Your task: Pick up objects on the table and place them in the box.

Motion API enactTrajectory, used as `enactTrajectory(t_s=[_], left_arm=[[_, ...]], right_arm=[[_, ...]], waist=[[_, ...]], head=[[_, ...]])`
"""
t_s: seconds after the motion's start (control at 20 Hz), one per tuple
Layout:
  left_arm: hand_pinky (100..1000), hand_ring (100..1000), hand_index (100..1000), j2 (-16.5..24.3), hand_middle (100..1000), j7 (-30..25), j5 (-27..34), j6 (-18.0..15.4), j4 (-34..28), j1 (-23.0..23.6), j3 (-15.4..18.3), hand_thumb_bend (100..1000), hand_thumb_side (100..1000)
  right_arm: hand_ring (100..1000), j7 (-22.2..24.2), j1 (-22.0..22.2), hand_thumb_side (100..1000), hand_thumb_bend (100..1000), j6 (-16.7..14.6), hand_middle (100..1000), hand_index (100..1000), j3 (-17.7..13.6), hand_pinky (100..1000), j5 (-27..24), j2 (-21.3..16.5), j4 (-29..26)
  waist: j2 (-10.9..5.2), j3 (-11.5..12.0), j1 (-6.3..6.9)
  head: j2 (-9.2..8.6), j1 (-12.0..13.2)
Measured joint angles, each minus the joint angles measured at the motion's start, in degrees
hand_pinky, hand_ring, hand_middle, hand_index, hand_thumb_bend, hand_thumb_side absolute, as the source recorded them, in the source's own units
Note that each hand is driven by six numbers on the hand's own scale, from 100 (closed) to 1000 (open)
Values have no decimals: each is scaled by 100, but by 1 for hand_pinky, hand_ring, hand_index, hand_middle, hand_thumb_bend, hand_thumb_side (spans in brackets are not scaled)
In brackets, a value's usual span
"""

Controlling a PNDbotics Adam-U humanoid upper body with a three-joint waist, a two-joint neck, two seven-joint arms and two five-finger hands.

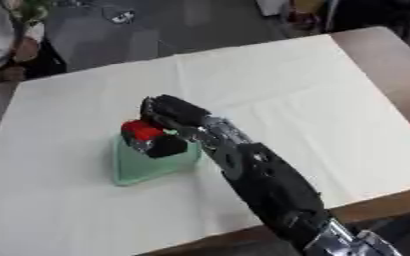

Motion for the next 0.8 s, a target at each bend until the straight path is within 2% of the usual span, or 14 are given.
enactTrajectory(t_s=[0.05, 0.1, 0.15, 0.2, 0.3, 0.4, 0.5, 0.8], left_arm=[[643, 738, 896, -2, 856, -1, 0, 0, 0, -3, -1, 341, 900], [643, 738, 896, -9, 856, -2, 0, -1, 0, -14, -1, 341, 900], [643, 738, 896, -29, 856, -4, 0, -1, 0, -34, -2, 341, 900], [642, 738, 895, -48, 855, -5, 0, -2, -1, -51, -2, 342, 900], [642, 738, 896, -50, 855, -5, 0, -2, -1, -51, -3, 342, 900], [642, 738, 896, -51, 856, -5, 3, -2, -1, -52, -3, 342, 900], [642, 739, 895, -55, 856, -7, 6, -4, -1, -65, -3, 343, 900], [642, 739, 895, -95, 855, -10, 22, -8, -1, -93, -5, 344, 900]], right_arm=[[423, -99, -2, 922, 100, -1, 442, 426, -29, 100, 115, 14, 69], [732, -184, -8, 992, 100, -7, 730, 726, -56, 510, 243, 33, 152], [681, -240, -26, 984, 100, -16, 684, 686, -75, 445, 395, 48, 236], [826, -280, -40, 996, 100, -35, 801, 802, -102, 675, 552, 58, 317], [925, -349, -75, 993, 127, -81, 896, 879, -153, 806, 854, 85, 442], [979, -413, -88, 992, 169, -130, 939, 921, -200, 876, 1112, 96, 537], [998, -462, -101, 1000, 177, -172, 970, 946, -242, 905, 1326, 98, 628], [995, -579, -105, 1000, 199, -217, 993, 973, -344, 926, 1725, 146, 860]], waist=[[6, 1, 6], [12, 3, 12], [15, 6, 18], [16, 10, 24], [17, 17, 30], [19, 29, 32], [23, 36, 45], [35, 37, 51]], head=[[-20, 0], [-31, 0], [-35, -1], [-43, -2], [-78, -6], [-83, -7], [-89, -8], [-130, -8]])
